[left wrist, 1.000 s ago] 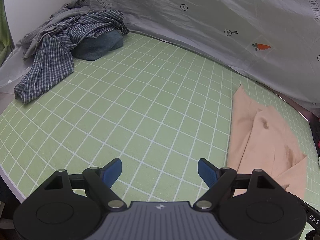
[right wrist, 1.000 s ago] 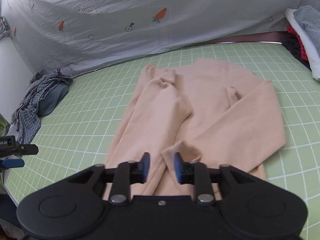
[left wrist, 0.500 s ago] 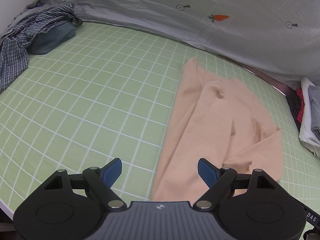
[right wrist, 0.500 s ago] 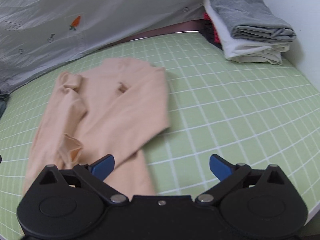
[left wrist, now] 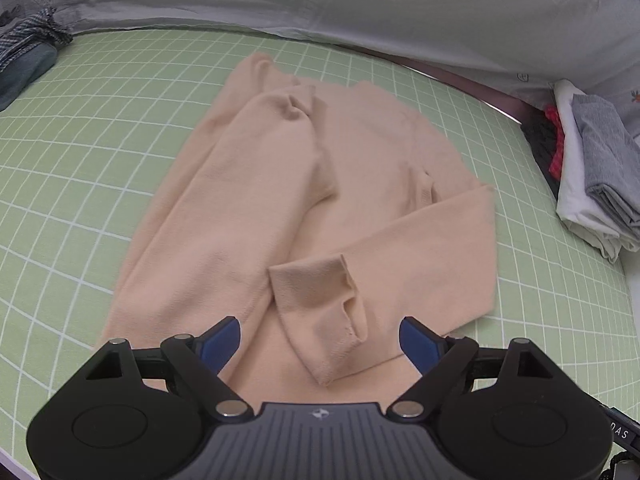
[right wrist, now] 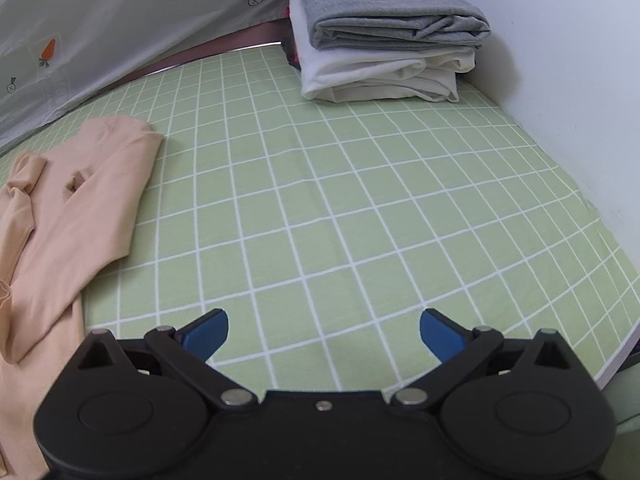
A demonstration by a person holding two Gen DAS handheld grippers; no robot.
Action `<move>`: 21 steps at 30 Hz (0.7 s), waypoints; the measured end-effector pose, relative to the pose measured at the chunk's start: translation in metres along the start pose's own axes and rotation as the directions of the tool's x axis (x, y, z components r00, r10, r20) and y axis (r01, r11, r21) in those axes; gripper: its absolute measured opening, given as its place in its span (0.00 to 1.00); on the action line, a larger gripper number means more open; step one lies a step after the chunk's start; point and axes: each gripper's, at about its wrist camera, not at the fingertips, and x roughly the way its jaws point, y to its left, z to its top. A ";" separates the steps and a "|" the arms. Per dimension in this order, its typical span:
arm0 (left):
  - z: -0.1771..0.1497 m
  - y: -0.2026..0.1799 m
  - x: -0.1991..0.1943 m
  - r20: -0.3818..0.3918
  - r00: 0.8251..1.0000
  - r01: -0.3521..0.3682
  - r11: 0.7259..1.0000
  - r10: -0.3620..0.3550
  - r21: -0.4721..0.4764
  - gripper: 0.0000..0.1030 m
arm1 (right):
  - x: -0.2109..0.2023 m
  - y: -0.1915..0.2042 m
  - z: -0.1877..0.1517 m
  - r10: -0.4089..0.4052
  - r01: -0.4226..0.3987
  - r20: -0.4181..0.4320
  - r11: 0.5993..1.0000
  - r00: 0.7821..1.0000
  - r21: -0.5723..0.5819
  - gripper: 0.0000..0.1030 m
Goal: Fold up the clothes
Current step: 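Grasp the sleeve cuff with the left gripper and pull it straight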
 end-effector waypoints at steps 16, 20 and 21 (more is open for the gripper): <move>0.013 -0.001 0.010 -0.003 0.995 0.101 0.995 -0.101 0.002 0.03 | 0.011 -0.008 -0.006 -0.003 0.005 -0.060 0.999 0.998 0.032 1.00; 0.032 0.005 -0.013 0.068 0.988 0.138 0.989 -0.141 0.047 0.03 | 0.012 0.006 -0.002 -0.002 0.006 -0.058 0.997 0.998 0.074 1.00; 0.037 0.009 -0.020 0.086 0.985 0.146 0.988 -0.150 0.051 0.03 | 0.013 0.013 -0.002 0.004 0.001 -0.059 0.997 0.998 0.081 1.00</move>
